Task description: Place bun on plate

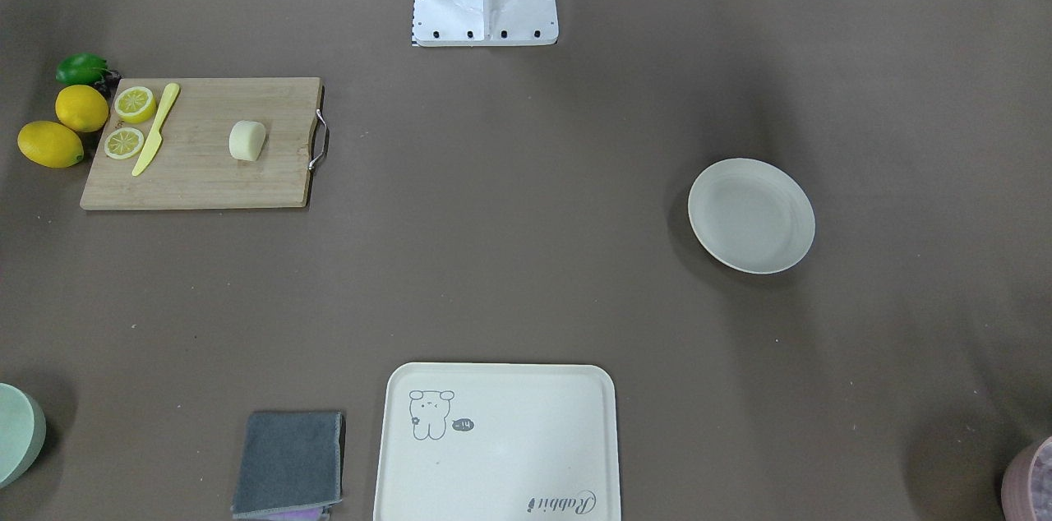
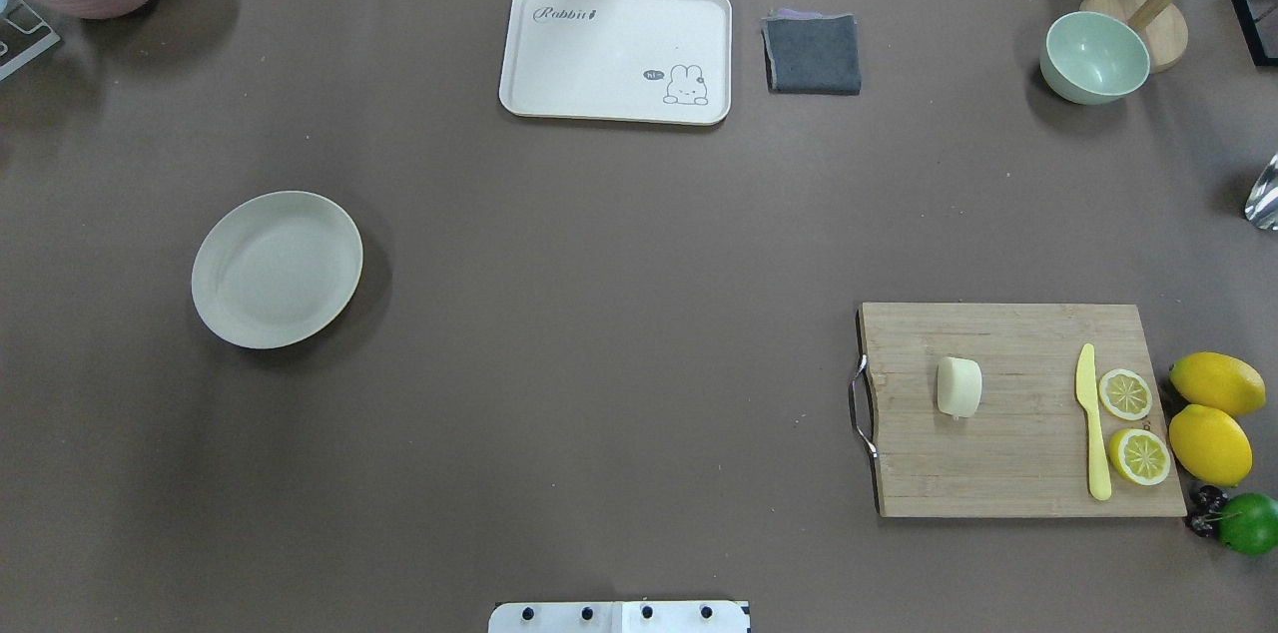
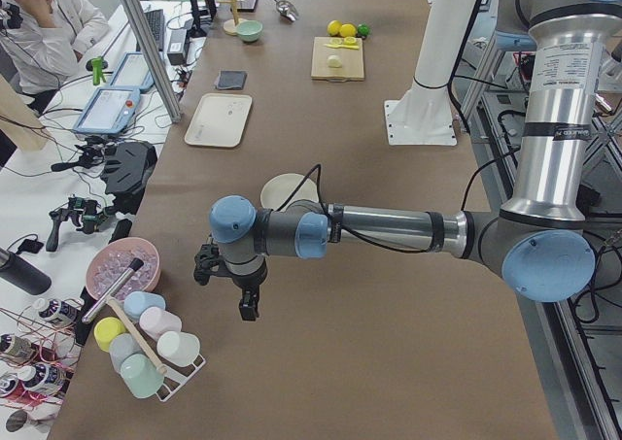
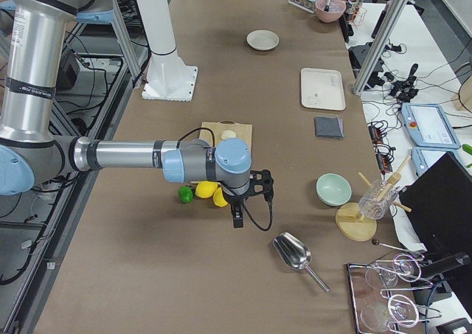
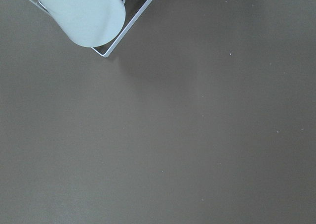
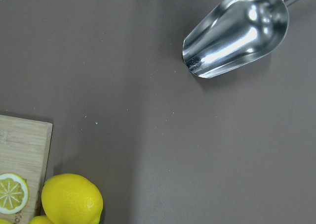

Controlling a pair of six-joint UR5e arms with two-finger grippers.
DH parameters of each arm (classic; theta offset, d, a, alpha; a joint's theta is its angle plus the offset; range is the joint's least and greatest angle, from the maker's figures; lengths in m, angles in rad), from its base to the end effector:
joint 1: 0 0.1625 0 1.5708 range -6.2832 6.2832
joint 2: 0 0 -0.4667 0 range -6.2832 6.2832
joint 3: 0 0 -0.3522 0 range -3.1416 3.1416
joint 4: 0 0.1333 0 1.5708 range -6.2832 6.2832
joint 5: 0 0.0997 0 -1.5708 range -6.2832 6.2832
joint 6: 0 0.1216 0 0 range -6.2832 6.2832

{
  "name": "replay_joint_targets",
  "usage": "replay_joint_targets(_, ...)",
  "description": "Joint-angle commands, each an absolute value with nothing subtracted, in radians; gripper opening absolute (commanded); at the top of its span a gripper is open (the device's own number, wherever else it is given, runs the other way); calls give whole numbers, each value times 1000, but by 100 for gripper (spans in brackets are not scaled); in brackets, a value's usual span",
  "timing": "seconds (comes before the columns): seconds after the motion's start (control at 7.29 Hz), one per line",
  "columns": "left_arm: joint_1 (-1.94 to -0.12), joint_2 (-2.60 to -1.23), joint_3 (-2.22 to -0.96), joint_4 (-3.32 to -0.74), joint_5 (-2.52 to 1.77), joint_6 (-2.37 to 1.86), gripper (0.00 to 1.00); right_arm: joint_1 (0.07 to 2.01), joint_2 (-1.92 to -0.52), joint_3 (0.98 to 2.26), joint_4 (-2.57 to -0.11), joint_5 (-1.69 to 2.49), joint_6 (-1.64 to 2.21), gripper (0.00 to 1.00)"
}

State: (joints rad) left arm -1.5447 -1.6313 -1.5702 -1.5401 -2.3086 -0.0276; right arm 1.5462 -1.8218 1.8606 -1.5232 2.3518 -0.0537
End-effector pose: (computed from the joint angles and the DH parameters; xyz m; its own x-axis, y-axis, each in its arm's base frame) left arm -0.0389 -0.4833 0.6943 0.7396 0.0114 -0.6729 -0.0057 0.9999 0.0106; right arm 0.0393 -0.3439 0.6783 0.7062 -0.1315 0.6957 0.0625 0.9903 0.1238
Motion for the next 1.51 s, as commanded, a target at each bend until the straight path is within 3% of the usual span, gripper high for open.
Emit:
replay_joint_targets(0.0, -1545, -1631, -1581, -1540, -2309, -28, 99, 1546, -1821, 1862, -1523, 2352, -54, 100)
replay_joint_targets(1.37, -1543, -1632, -1649, -1545, -2324, -31, 99, 1563, -1773, 1870, -1522, 2342, -43, 100)
